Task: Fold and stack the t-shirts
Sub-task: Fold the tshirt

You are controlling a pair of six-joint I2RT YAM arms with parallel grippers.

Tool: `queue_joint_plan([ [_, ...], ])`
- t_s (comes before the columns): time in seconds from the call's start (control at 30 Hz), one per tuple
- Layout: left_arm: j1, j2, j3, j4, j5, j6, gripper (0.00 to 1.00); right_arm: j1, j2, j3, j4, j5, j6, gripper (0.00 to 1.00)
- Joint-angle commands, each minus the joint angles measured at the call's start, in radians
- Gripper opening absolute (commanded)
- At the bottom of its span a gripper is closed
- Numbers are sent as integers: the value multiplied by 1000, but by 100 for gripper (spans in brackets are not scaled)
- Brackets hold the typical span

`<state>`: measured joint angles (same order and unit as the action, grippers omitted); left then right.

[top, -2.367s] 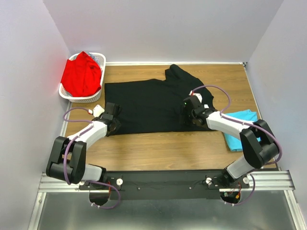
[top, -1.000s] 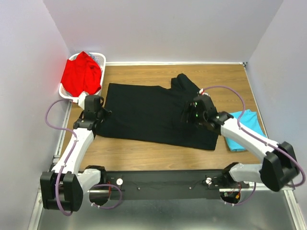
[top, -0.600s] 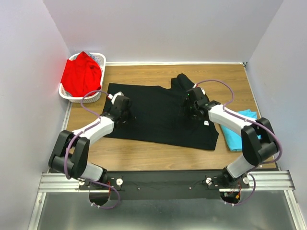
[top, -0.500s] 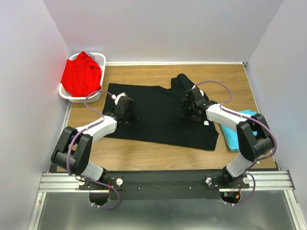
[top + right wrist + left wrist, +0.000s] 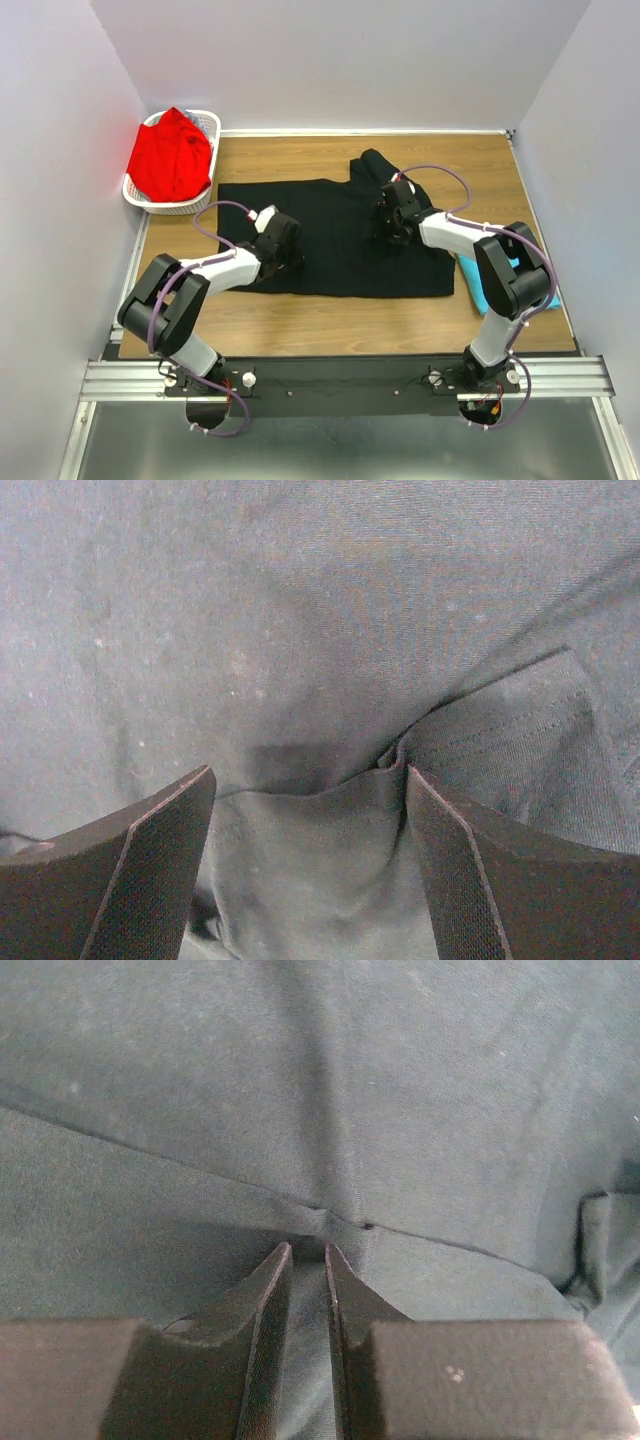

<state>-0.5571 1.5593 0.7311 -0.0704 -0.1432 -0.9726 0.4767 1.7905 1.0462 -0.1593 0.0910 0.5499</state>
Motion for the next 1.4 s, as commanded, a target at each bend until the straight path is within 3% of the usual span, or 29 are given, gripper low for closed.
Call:
queue_joint_plan([
  [0.0,-55,-5,-65,-75,7,-77,28,0,14,-57,-2,-31,5,83],
  [0.4,-66,-218,-151,-227,-9,-103,29,0,-268,-317,-3,-14,87,83],
  [0.6,-40,-266,-98,-273,-47,-66,32,0,-315,-279,-6,-11,82,84],
  [0.77,75,-246,89,-312,-127,55,36,-22,-295,-131,-16,27,25,87],
  [0.97,258,-69,338,-328,-280,130,37,-188,-43,179,-13,-43,-45,86],
  [1.07,287,77,480,-356,-309,155,36,-237,73,351,-13,-21,-85,85],
  [1.17,304,229,617,-399,-317,187,36,-265,270,521,-16,-1,-151,77],
  [1.37,321,333,749,-422,-271,224,35,-271,476,745,-17,7,-229,69],
])
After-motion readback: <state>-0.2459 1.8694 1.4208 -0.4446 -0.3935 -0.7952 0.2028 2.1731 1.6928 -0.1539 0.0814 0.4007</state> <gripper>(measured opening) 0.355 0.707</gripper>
